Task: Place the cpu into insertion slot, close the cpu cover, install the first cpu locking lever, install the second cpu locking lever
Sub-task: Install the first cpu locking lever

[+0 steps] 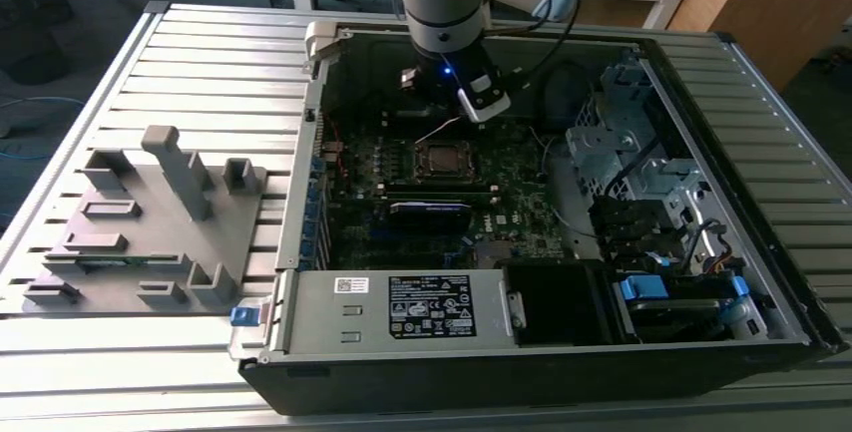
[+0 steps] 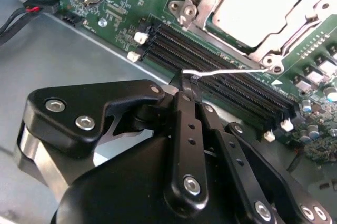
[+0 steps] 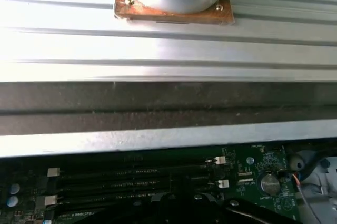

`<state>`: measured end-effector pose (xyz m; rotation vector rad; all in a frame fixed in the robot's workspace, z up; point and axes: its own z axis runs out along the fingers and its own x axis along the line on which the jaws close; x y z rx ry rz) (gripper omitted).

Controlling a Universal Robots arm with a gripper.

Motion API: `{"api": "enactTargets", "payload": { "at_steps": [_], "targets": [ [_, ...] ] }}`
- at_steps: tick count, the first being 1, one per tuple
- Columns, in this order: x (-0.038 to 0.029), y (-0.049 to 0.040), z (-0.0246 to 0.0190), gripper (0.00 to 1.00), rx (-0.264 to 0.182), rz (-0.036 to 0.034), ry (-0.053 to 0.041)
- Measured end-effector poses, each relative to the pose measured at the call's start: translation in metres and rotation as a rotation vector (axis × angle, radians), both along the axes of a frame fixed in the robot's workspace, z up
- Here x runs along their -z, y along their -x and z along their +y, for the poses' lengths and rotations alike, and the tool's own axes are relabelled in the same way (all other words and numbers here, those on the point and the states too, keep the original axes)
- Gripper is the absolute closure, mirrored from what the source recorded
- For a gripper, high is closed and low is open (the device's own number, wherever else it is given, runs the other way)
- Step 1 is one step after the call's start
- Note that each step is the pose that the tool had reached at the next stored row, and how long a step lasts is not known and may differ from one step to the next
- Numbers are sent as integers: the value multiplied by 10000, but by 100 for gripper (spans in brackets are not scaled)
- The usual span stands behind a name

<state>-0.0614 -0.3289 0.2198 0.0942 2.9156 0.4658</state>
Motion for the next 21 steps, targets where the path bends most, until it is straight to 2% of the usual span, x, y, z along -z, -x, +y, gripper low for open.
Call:
{"api": "enactTargets", "payload": {
  "at_steps": [3,11,16,21],
  "targets": [
    [-13,0,-1,89,1,-2,-27],
    [-14,20,-11,89,-1,-5,-27],
    [-14,115,-22,89,1,-45,-37],
    [-14,149,-47,89,-2,-101,-37]
  ]
}}
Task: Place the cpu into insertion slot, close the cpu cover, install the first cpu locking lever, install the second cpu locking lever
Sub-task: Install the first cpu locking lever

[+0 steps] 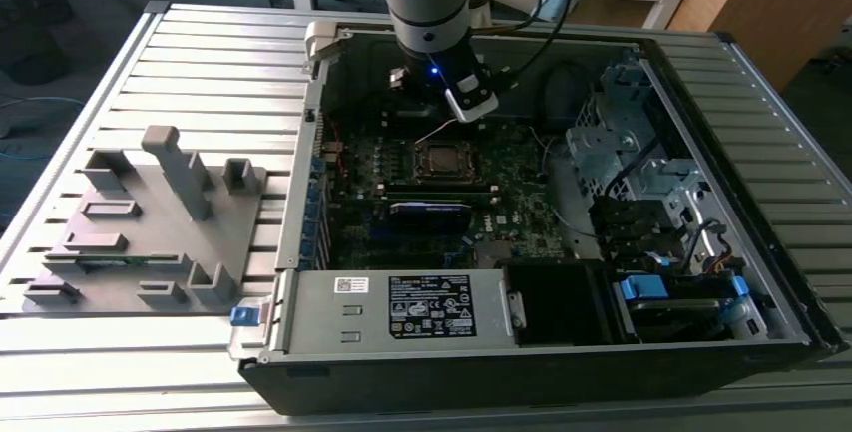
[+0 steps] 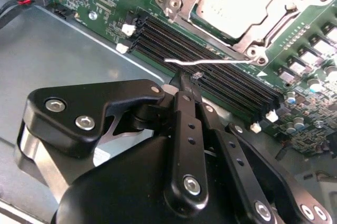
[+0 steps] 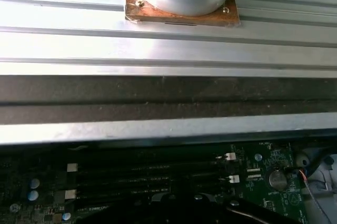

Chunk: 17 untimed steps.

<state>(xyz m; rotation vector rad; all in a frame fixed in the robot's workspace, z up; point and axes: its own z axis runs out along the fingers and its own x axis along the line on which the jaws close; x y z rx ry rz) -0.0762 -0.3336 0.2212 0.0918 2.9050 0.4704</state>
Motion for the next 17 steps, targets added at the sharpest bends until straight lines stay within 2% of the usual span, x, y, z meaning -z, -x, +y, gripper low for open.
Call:
{"api": "enactTargets", "payload": {
  "at_steps": [8,12,17],
  "targets": [
    [0,1,-84,89,1,-45,1],
    [18,1,-91,89,1,-109,-2],
    [86,1,-93,89,4,-196,0]
  ]
}}
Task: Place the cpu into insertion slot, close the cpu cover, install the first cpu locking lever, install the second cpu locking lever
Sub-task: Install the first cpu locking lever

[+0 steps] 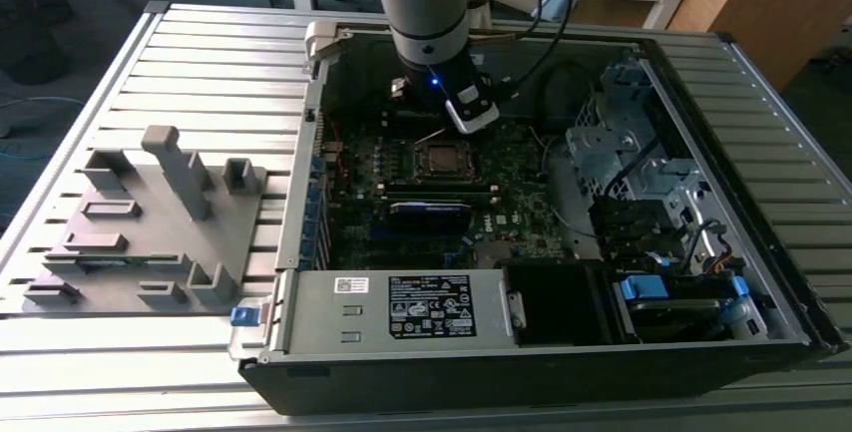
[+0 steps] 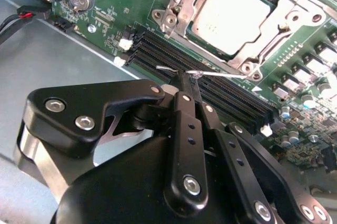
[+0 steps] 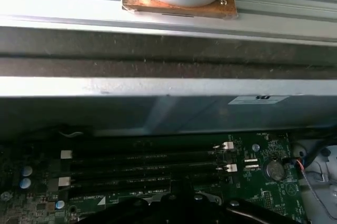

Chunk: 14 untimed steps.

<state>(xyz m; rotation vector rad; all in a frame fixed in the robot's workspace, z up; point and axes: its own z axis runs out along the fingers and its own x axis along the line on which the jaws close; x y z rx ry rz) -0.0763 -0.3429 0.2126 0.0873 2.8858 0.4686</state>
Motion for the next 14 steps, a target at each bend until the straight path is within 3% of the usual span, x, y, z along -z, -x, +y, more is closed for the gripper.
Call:
{"api": "enactTargets", "payload": {
  "at_steps": [3,10,14],
  "targets": [
    [28,1,0,89,72,-24,1],
    [70,1,5,89,754,-30,2],
    [85,6,23,89,837,-37,0]
  ]
}}
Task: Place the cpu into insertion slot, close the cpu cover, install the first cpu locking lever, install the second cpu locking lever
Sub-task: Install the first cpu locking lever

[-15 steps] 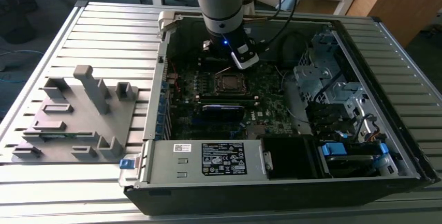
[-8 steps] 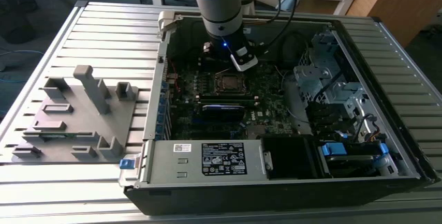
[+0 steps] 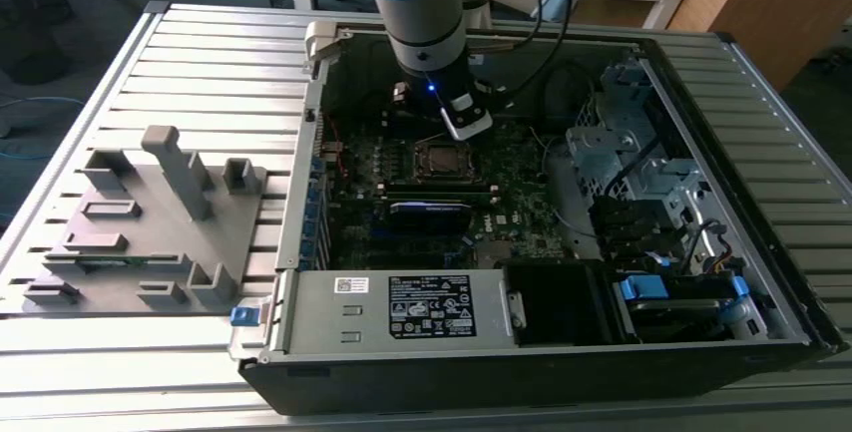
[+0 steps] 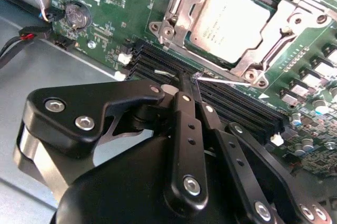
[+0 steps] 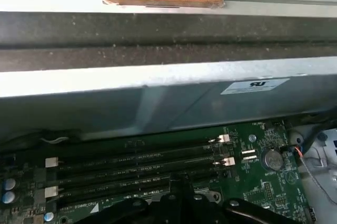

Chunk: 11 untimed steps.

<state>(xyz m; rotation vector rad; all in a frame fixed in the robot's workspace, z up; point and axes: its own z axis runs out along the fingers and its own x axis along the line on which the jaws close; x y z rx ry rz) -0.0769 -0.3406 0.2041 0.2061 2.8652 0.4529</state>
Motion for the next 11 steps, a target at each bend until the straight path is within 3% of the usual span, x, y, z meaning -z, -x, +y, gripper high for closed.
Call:
{"api": "enactTargets", "payload": {
  "at_steps": [2,8,11],
  "targets": [
    [5,5,10,89,1,-18,4],
    [20,6,16,89,-1,-180,2],
    [21,6,16,89,0,-184,4]
  ]
}}
